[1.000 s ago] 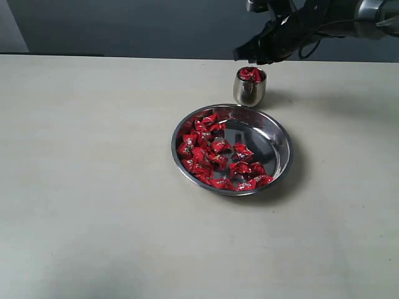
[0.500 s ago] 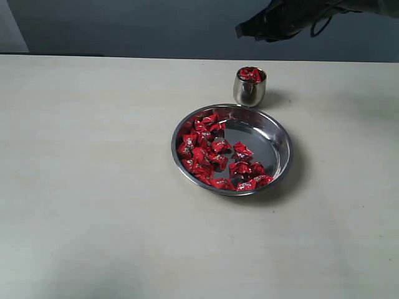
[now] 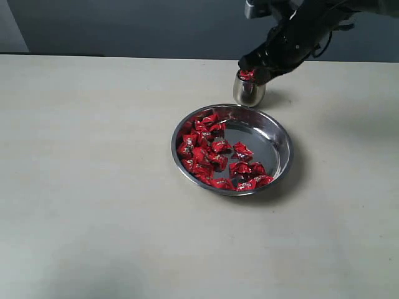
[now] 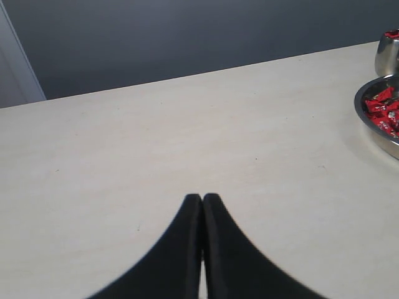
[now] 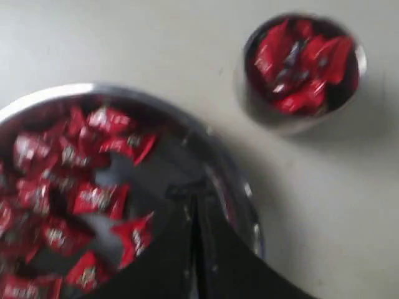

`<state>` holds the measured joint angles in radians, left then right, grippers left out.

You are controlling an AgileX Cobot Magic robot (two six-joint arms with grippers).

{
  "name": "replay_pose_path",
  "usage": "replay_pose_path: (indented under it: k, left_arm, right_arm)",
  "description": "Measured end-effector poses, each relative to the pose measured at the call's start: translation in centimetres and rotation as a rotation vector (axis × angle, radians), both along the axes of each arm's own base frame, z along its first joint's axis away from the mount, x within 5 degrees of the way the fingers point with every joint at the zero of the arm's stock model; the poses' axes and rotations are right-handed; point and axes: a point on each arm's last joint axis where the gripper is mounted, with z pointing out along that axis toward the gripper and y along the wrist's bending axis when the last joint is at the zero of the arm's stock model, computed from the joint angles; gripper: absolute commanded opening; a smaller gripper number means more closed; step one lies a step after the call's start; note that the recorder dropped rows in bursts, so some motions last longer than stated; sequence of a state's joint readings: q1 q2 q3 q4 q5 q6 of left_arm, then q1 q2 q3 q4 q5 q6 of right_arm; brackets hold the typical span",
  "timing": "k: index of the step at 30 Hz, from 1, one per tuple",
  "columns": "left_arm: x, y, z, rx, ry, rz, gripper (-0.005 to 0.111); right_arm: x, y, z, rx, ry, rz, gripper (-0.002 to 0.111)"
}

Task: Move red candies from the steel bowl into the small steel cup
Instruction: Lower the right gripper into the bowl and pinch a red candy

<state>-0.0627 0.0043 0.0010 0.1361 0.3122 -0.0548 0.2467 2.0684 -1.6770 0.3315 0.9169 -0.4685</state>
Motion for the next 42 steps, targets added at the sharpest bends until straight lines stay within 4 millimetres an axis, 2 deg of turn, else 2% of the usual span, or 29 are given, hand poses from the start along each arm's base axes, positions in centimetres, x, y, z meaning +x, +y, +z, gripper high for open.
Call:
replay_pose_path:
  k: [3,5,6,12,19,27,32,40,42]
  left_arm:
    - [0.0,0.0,0.0,0.0,0.0,0.0,0.0]
    - [0.0,0.0,0.0,0.0,0.0,0.0,0.0]
    - [0.0,0.0,0.0,0.0,0.0,0.0,0.0]
    - [0.0,0.0,0.0,0.0,0.0,0.0,0.0]
    - [0.0,0.0,0.0,0.0,0.0,0.0,0.0]
    - [0.0,0.0,0.0,0.0,0.0,0.0,0.0]
    - [0.0,0.0,0.0,0.0,0.0,0.0,0.0]
    - [0.0,0.0,0.0,0.0,0.0,0.0,0.0]
    - [0.0,0.0,0.0,0.0,0.0,0.0,0.0]
  right_arm:
    - [-1.2,0.0,-0.4,-0.023,0.117,0.096,0.039]
    - [-1.7,0.2,-0.9,-0.012,0.183,0.126,0.049]
    - [-1.9,0.3,-1.2,0.001,0.214,0.137,0.049]
    - [-2.4,1.5,-3.8,0.018,0.342,0.182,0.046]
    - [-2.7,3.1,-6.8,-0.039,0.387,0.233,0.046]
    - [-2.2,3.1,-8.3,-0.052,0.377,0.22,0.039]
    - [-2.1,3.1,-9.2,-0.055,0.383,0.215,0.04]
    - [-1.8,3.1,-9.6,-0.054,0.36,0.205,0.039]
    - [-1.8,3.1,-9.6,-0.054,0.359,0.204,0.035]
